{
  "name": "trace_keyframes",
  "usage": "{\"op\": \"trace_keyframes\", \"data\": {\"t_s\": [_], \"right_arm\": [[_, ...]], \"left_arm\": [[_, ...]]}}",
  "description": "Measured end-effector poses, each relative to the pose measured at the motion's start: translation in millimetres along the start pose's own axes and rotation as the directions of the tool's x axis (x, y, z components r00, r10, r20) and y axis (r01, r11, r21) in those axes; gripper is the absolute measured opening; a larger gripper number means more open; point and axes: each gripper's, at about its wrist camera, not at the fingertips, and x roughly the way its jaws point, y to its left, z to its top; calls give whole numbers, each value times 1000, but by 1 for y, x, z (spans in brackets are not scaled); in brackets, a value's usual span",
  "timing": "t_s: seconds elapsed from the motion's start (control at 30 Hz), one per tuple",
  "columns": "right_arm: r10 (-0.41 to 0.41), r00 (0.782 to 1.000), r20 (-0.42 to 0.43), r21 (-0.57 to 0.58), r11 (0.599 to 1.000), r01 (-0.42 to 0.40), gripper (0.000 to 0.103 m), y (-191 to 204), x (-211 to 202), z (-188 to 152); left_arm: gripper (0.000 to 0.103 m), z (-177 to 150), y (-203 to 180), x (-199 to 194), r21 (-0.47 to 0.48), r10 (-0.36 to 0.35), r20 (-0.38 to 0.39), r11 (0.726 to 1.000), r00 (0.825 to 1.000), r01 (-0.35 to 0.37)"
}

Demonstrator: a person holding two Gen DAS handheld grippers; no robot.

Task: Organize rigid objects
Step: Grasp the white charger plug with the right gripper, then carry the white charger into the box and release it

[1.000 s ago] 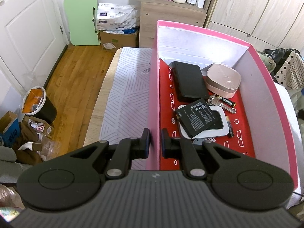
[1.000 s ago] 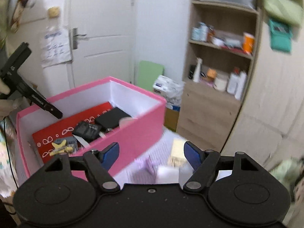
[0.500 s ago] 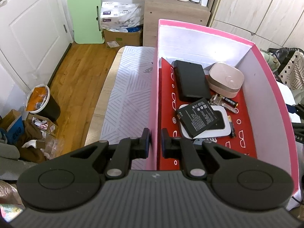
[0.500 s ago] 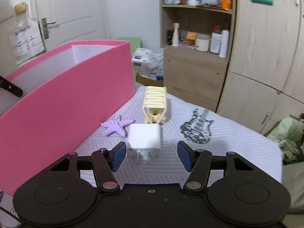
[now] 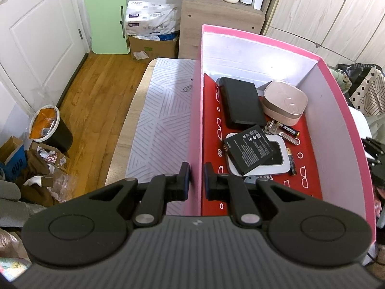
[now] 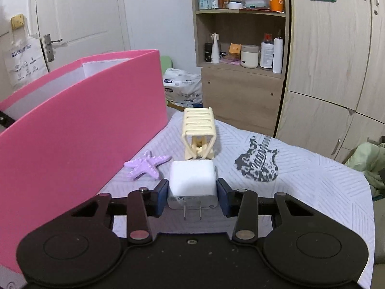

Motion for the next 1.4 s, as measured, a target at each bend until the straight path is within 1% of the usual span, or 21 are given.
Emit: {"op": "trace_keyframes", "data": {"t_s": [0.13,0.3,0.43,0.53,0.57,0.6,0.63,0.67,0.73,0.77,0.8,0.87,0.93,1.0,1.03,1.07,1.17,1.23,1.3,1.37,1.4], "right_arm": [[3,999,42,41,999,-4,48,5,-19,-5],[7,990,142,60,998,-16,48,18,-59,2],[58,976,210,-11,998,-57,48,42,-91,22],[152,956,252,-129,984,-122,48,67,-110,43],[187,950,252,-160,976,-150,48,74,-114,50],[247,939,239,-170,963,-210,48,79,-115,58],[308,927,215,-136,949,-284,48,81,-113,67],[371,914,161,-67,929,-365,48,83,-107,79],[435,897,71,4,900,-437,48,91,-93,95],[458,887,54,1,888,-459,48,96,-87,100],[457,889,41,-23,890,-456,48,102,-82,104],[403,915,-13,-80,912,-403,48,116,-67,110],[335,936,-113,-134,928,-348,48,126,-48,114],[203,959,-196,-190,952,-240,48,134,-25,116],[138,968,-208,-252,949,-189,48,142,-15,114],[99,973,-207,-294,942,-159,48,145,-8,112],[18,970,-243,-358,928,-107,48,151,15,112],[6,967,-256,-384,917,-108,48,152,21,110],[-2,959,-283,-378,919,-109,48,151,23,108],[-58,959,-277,-411,909,-64,48,154,26,105],[-89,960,-265,-430,902,-36,52,158,23,104]], "left_arm": [[10,1,2,0,-4,-13,0,1000,1000,13],[10,0,2,1,9,-16,9,1000,1000,16],[10,-2,4,0,5,-25,16,1000,1000,25],[10,-4,3,0,6,-24,23,1000,999,24],[10,-4,3,0,2,-23,25,1000,999,23],[10,-4,4,0,-6,-23,28,1000,999,23],[10,-4,6,0,-23,-28,29,999,999,28],[10,-4,8,0,-41,-35,31,999,999,36],[10,-5,11,0,-58,-46,39,997,998,49],[10,-5,12,0,-65,-50,42,996,998,52],[10,-5,13,0,-71,-53,43,996,998,56],[11,-5,15,0,-83,-62,40,994,997,65],[12,-5,17,0,-98,-69,37,993,997,72],[12,-5,17,0,-104,-70,38,992,997,74],[12,-5,17,0,-105,-71,39,992,997,74],[12,-5,17,0,-105,-71,40,992,997,75],[13,-5,19,1,-109,-80,40,990,996,84],[13,-5,20,1,-111,-87,39,990,995,91],[14,-5,21,1,-110,-91,38,989,995,94],[14,-4,21,1,-114,-92,36,989,995,96],[14,-4,21,1,-112,-92,36,989,995,95]]}}
